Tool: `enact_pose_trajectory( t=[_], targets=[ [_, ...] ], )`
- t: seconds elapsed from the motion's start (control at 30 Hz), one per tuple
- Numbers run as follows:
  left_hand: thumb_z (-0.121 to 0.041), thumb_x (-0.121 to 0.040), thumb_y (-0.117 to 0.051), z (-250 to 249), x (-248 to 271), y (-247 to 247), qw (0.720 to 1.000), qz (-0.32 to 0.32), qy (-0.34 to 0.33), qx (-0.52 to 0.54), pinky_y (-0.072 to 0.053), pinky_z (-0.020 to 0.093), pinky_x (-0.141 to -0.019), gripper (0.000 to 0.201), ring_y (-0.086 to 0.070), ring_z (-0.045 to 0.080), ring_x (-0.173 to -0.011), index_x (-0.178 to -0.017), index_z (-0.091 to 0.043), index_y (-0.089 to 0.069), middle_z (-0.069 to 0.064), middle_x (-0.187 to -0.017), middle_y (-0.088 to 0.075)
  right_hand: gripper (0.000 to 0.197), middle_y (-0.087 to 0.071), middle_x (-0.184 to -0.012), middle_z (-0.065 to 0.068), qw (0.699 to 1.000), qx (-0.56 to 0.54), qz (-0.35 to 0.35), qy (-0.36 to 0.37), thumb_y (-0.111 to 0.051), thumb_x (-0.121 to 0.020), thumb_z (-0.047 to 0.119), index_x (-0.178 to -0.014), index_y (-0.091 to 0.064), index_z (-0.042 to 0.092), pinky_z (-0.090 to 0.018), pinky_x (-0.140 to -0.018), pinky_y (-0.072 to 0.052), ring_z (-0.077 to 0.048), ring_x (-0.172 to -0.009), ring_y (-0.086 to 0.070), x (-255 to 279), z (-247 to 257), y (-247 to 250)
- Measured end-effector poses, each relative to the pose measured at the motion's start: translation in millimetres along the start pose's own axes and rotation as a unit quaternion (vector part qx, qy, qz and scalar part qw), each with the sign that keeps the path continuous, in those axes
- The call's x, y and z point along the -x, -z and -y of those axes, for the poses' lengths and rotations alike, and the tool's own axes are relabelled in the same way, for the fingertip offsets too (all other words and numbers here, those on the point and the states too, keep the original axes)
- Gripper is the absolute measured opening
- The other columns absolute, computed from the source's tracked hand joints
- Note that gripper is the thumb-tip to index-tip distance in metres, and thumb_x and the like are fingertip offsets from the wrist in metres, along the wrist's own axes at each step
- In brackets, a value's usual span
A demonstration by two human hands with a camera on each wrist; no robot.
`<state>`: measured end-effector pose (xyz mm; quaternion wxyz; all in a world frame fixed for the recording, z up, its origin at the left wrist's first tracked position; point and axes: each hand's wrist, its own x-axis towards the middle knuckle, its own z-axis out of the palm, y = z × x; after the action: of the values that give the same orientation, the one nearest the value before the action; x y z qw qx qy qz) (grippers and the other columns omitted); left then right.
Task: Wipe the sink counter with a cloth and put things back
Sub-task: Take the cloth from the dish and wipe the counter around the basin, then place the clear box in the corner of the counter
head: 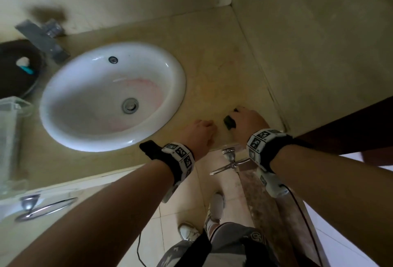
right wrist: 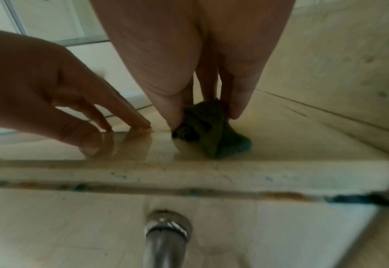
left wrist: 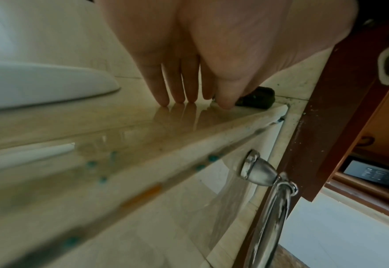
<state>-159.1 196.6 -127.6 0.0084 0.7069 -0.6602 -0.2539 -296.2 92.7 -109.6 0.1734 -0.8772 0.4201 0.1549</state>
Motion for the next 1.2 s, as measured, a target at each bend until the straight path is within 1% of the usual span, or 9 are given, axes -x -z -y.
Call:
enact_pose_trajectory(
  t=[0.1,0.2,0.4,0.67,0.8,0.93,1.03,1.13,1.2],
  targets=[
    [-0.016,-0.088,-0.055,-2.3,11.4,13.3,1.0,0.014,0.013,0.011,-0.032,0.041,-0.108,0.054,-0.035,0.031,-0.131,-0.141,-0.013,-0.04,0.008,-0.147,-0.038,0.031,-0.049,-0.133,-0.007,1.0,0.022,-0.01,-0.017,-0.044,-0.094,0.025,-0.121,-0.057,0.016,-0.035,-0.084,-0.044,-0.032,-0.113,-0.051,-6.6,15.4,13.9],
    [-0.018,-0.091,-0.054,5.3,26.1,36.0,0.998,-0.009,0.051,0.02,-0.027,0.038,-0.111,0.059,-0.028,0.028,-0.138,-0.146,-0.016,-0.032,0.005,-0.152,-0.03,0.033,-0.05,-0.136,-0.003,0.999,0.036,-0.011,0.029,-0.038,-0.096,0.025,-0.123,-0.056,0.021,-0.036,-0.09,-0.043,-0.029,-0.117,-0.05,-15.5,43.3,34.3],
    [-0.03,-0.09,-0.055,41.0,69.0,75.5,0.983,-0.118,0.139,-0.007,-0.035,0.037,-0.106,0.06,-0.031,0.022,-0.137,-0.145,-0.025,-0.032,-0.003,-0.152,-0.032,0.034,-0.057,-0.129,-0.003,0.981,0.105,-0.008,0.161,-0.046,-0.094,0.03,-0.126,-0.056,0.023,-0.037,-0.095,-0.045,-0.027,-0.118,-0.054,-14.6,127.9,69.4],
    [-0.026,-0.089,-0.055,113.6,168.1,93.5,0.95,-0.181,0.253,0.007,-0.038,0.039,-0.106,0.059,-0.034,0.023,-0.136,-0.144,-0.029,-0.033,-0.005,-0.149,-0.037,0.037,-0.06,-0.128,-0.003,0.959,0.093,-0.032,0.265,-0.047,-0.093,0.025,-0.13,-0.051,0.027,-0.039,-0.098,-0.047,-0.027,-0.116,-0.057,-4.5,239.3,73.5],
    [-0.027,-0.09,-0.054,171.5,221.5,98.2,0.934,-0.201,0.297,0.002,-0.032,0.036,-0.11,0.059,-0.032,0.021,-0.137,-0.145,-0.027,-0.033,-0.004,-0.15,-0.036,0.041,-0.06,-0.13,-0.002,0.952,0.09,-0.017,0.292,-0.044,-0.093,0.029,-0.133,-0.05,0.028,-0.04,-0.099,-0.046,-0.026,-0.117,-0.057,-5.5,304.0,59.4],
    [-0.029,-0.09,-0.055,238.5,274.1,106.9,0.923,-0.202,0.327,-0.014,-0.036,0.036,-0.107,0.058,-0.034,0.021,-0.136,-0.144,-0.027,-0.034,-0.004,-0.149,-0.038,0.033,-0.063,-0.119,-0.006,0.956,0.08,-0.014,0.283,-0.042,-0.092,0.031,-0.121,-0.056,0.022,-0.042,-0.094,-0.047,-0.03,-0.109,-0.058,-10.8,362.5,47.7],
    [-0.031,-0.09,-0.055,298.6,314.2,115.8,0.921,-0.196,0.337,-0.016,-0.036,0.036,-0.107,0.057,-0.034,0.021,-0.136,-0.144,-0.027,-0.036,-0.004,-0.148,-0.039,0.038,-0.057,-0.129,-0.008,0.965,0.092,0.011,0.247,-0.039,-0.096,0.033,-0.128,-0.052,0.017,-0.041,-0.1,-0.041,-0.029,-0.118,-0.053,-19.8,413.2,37.9],
    [-0.032,-0.09,-0.055,355.5,344.0,120.0,0.919,-0.186,0.348,-0.011,-0.033,0.036,-0.109,0.057,-0.034,0.022,-0.136,-0.144,-0.025,-0.036,-0.001,-0.149,-0.038,0.048,-0.043,-0.147,-0.004,0.968,0.077,0.042,0.235,-0.038,-0.098,0.037,-0.144,-0.036,0.024,-0.039,-0.109,-0.032,-0.026,-0.132,-0.042,-28.5,458.0,31.4],
    [-0.034,-0.091,-0.054,390.3,358.7,120.5,0.919,-0.174,0.353,-0.003,-0.033,0.038,-0.11,0.058,-0.034,0.025,-0.136,-0.144,-0.024,-0.035,0.002,-0.149,-0.038,0.045,-0.046,-0.144,-0.004,0.972,0.063,0.041,0.224,-0.04,-0.098,0.034,-0.142,-0.039,0.024,-0.038,-0.108,-0.035,-0.026,-0.13,-0.045,-34.3,486.3,26.2]
  ],
)
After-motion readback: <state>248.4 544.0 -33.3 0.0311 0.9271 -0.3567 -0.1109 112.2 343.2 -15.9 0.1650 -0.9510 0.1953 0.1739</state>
